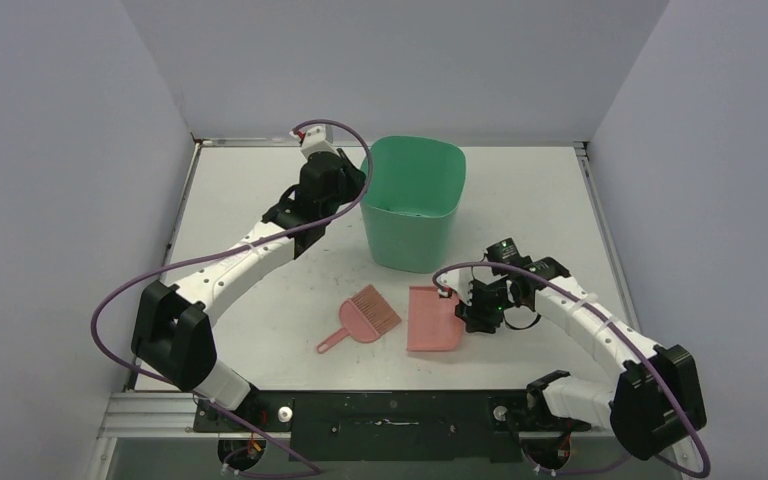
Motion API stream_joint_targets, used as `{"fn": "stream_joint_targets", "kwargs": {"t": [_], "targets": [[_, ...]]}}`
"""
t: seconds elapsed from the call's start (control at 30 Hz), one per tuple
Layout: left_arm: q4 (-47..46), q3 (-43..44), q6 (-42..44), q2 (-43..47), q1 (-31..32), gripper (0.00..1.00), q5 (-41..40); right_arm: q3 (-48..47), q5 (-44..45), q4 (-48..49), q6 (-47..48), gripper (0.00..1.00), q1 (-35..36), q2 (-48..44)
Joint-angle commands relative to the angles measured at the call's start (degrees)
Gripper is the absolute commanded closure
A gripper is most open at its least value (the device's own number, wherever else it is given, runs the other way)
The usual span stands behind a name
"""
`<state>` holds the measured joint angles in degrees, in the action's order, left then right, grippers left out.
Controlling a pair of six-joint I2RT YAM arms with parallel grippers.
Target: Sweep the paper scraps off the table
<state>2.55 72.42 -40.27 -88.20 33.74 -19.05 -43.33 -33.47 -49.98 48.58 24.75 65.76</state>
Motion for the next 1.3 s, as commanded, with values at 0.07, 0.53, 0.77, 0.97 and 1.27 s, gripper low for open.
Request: {"fn": "stream_joint_targets", "kwargs": {"t": [0.07,0.53,0.77,0.97,1.27], "targets": [[-4.08,4.0,-0.98,1.24,-0.51,0.7,1.43,1.24,-5.66,9.97,-0.72,0.73,-4.15,4.46],[10.45,5.44,13.62,16.82,-0.51,0.41,-0.01,-4.67,-6.53,6.41,-6.54,0.09,-20.53,-4.31],[21.26,-5.81,21.78,31.35,-0.51,0.03,0.77,1.78,7.29,29.83,-36.66,0.1,-27.92,-18.3],[19.72,-24.47,25.81,42.07,-0.6,0.04,4.74,4.9,16.19,38.87,-47.71,0.1,-27.85,-22.85],[14.63,-36.22,27.88,50.76,-0.92,0.04,0.55,5.3,18.77,39.94,-51.03,0.1,-27.7,-17.63]]}}
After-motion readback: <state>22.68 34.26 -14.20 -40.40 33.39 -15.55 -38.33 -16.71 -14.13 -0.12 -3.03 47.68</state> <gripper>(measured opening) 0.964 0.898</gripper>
